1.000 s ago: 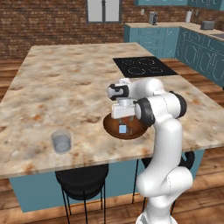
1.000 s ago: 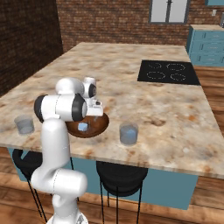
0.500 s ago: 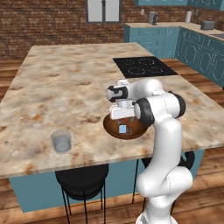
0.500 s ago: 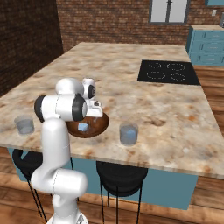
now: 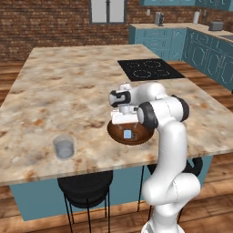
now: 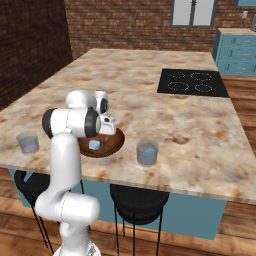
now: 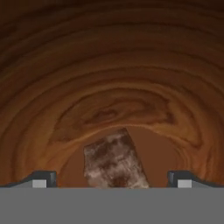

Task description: There are four ice cubes in the ice bowl. Place two ice cubes in each glass of water.

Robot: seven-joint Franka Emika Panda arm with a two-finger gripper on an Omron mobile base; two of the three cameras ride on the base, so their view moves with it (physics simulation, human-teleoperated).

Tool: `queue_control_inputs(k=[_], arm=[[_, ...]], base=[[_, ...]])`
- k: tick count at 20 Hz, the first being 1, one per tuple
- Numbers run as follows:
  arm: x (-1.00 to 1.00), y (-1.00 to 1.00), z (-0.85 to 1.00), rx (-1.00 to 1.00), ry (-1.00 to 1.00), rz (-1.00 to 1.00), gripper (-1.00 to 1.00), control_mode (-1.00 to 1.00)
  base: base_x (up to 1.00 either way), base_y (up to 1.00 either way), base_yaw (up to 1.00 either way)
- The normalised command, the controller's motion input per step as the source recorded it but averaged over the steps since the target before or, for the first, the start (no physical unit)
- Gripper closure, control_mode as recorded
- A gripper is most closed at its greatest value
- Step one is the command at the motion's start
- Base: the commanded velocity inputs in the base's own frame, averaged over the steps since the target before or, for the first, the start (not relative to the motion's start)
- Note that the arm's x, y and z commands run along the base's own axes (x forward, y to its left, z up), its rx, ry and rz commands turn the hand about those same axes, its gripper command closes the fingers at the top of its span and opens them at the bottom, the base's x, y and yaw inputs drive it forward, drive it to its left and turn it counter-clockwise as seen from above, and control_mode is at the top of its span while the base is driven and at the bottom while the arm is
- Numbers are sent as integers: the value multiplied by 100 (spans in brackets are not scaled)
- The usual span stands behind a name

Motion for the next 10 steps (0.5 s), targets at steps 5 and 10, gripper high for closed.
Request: queue_control_inputs(k=[5,10], arm=[[2,0,-20,-11,-4,-18,-100,-100],[-5,0,-8,-6,-4,-12,-100,-100]], base=[[0,0,0],[0,0,0]])
